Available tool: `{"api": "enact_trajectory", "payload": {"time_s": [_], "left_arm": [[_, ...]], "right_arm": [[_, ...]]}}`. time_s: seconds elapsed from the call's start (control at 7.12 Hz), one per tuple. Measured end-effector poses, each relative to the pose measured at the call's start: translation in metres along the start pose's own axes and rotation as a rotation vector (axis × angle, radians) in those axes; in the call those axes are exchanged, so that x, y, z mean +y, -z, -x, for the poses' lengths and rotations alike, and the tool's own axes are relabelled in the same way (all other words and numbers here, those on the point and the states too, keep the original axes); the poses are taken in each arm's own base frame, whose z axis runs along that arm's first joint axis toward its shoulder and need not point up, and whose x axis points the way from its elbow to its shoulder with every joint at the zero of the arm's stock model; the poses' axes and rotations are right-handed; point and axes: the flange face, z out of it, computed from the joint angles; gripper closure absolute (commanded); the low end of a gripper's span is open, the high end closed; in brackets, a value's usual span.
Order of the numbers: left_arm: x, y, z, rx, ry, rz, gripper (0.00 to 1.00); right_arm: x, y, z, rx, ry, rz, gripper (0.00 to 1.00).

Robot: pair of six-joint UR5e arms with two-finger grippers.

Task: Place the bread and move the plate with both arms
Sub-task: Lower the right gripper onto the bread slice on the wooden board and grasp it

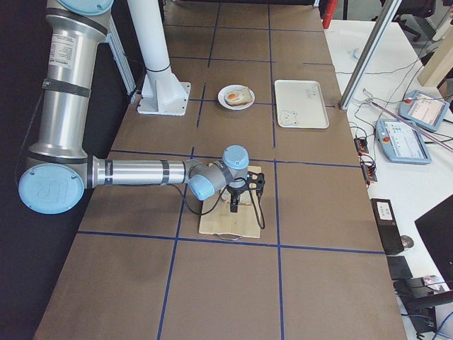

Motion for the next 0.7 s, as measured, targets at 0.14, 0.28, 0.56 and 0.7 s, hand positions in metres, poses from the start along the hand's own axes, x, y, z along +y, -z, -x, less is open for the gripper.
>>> {"api": "enact_trajectory", "payload": {"time_s": [0.14,0.28,0.56,0.7], "left_arm": [[0.0,0.0,0.0,0.0,0.0,0.0,0.0],[0.0,0.0,0.0,0.0,0.0,0.0,0.0],[0.0,0.0,0.0,0.0,-0.001,0.001,0.0],[0.0,-0.001,0.0,0.0,0.0,0.001,0.0]], "right_arm": [[-0.004,-0.008,0.0,0.003,0.001,0.005,0.01],[-0.005,-0.013,0.001,0.004,0.005,0.009,0.02],[-0.004,-0.019,0.006,0.004,0.019,0.021,0.05],[-0.002,-0.022,0.007,0.005,0.022,0.027,0.06]]}}
